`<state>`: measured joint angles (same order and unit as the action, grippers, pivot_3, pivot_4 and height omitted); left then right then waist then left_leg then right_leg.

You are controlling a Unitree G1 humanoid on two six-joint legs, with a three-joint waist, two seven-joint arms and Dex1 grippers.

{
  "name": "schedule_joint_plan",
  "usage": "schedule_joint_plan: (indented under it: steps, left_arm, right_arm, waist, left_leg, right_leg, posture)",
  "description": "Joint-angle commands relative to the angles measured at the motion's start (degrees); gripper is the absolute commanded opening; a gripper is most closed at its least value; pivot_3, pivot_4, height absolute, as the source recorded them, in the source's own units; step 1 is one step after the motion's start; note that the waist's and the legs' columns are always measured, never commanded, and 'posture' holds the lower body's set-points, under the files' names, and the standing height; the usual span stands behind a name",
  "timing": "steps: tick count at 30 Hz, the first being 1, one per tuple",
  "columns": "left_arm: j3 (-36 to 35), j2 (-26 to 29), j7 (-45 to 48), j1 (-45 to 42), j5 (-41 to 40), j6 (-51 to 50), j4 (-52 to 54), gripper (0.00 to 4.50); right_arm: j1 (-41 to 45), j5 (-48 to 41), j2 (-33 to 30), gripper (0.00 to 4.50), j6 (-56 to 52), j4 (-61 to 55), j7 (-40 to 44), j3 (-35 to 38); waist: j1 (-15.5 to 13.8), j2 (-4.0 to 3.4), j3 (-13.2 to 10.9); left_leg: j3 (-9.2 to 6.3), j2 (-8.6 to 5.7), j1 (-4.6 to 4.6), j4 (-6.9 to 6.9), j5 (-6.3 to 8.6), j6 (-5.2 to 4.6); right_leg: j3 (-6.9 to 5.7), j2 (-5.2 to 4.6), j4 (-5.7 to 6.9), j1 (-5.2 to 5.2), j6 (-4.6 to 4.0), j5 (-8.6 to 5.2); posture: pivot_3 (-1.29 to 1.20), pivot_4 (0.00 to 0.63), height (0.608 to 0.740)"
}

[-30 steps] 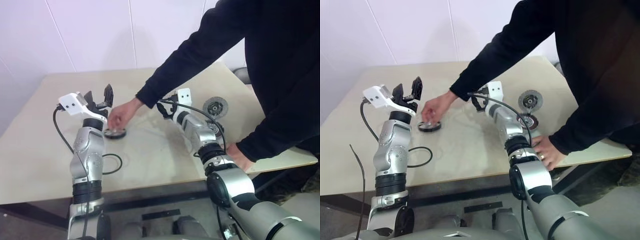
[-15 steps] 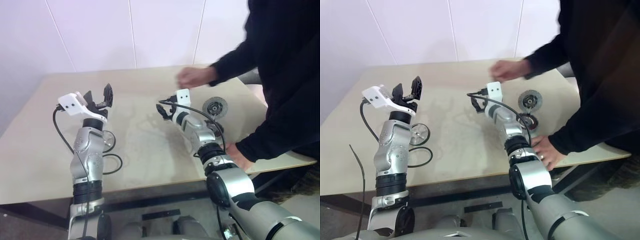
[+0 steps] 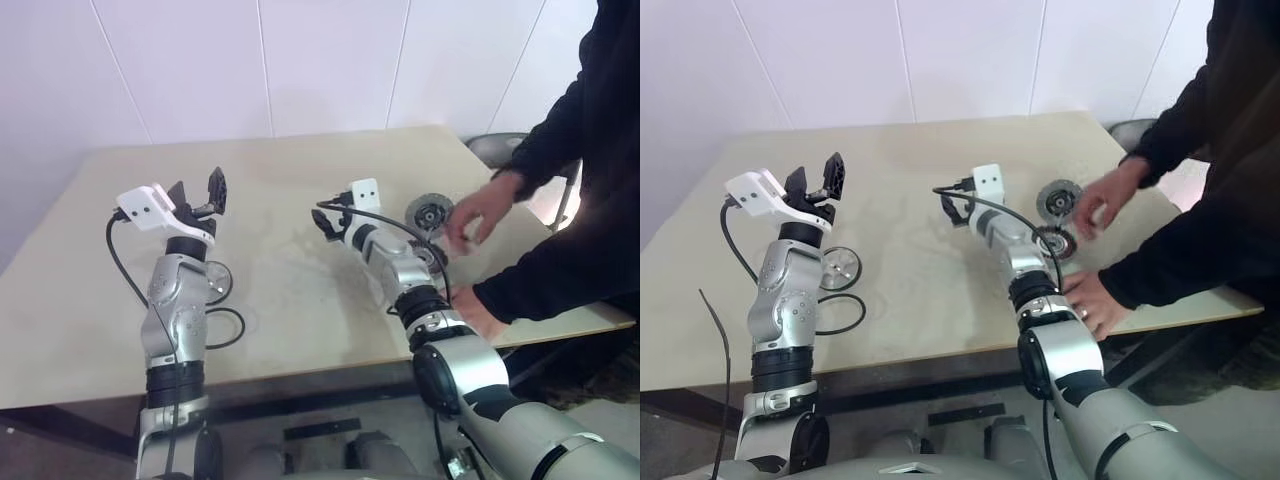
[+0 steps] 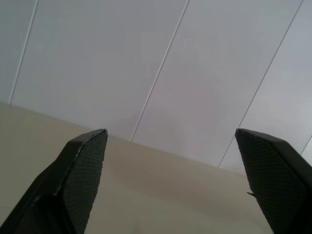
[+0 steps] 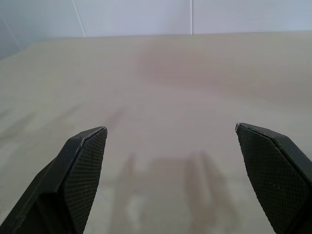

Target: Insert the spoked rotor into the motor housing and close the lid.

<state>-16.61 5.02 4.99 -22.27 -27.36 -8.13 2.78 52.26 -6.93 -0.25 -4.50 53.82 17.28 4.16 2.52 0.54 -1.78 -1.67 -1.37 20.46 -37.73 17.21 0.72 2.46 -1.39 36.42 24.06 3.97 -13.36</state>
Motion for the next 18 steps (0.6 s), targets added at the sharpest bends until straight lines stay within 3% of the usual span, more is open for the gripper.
schedule_joint_plan:
  steps: [1, 18]
  left_arm:
    - [0.1, 0.2, 0.3, -1.2, 0.3, 1.1, 1.1, 4.46]
    - [-0.3, 0.0, 0.1, -0.9, 0.7, 1.4, 1.2, 4.46]
  right_arm:
    - [1.6, 0.2, 0.0, 4.44, 1.4, -2.3, 0.7, -0.3]
    - [2.0, 0.0, -0.1, 4.44, 1.4, -1.3, 0.2, -0.2]
  waist:
    - [0.0, 0.00, 0.0]
    - [0.0, 0.00, 0.0]
  left_leg:
    - [0.00, 0.00, 0.00, 0.00, 0.00, 0.00]
    - [0.00, 0.00, 0.00, 0.00, 0.00, 0.00]
  right_leg:
    - [0.00, 0.00, 0.00, 0.00, 0.00, 0.00]
    - [0.00, 0.00, 0.00, 0.00, 0.00, 0.00]
  posture:
    - [0.00, 0.000, 0.740]
    - [0.00, 0.000, 0.740]
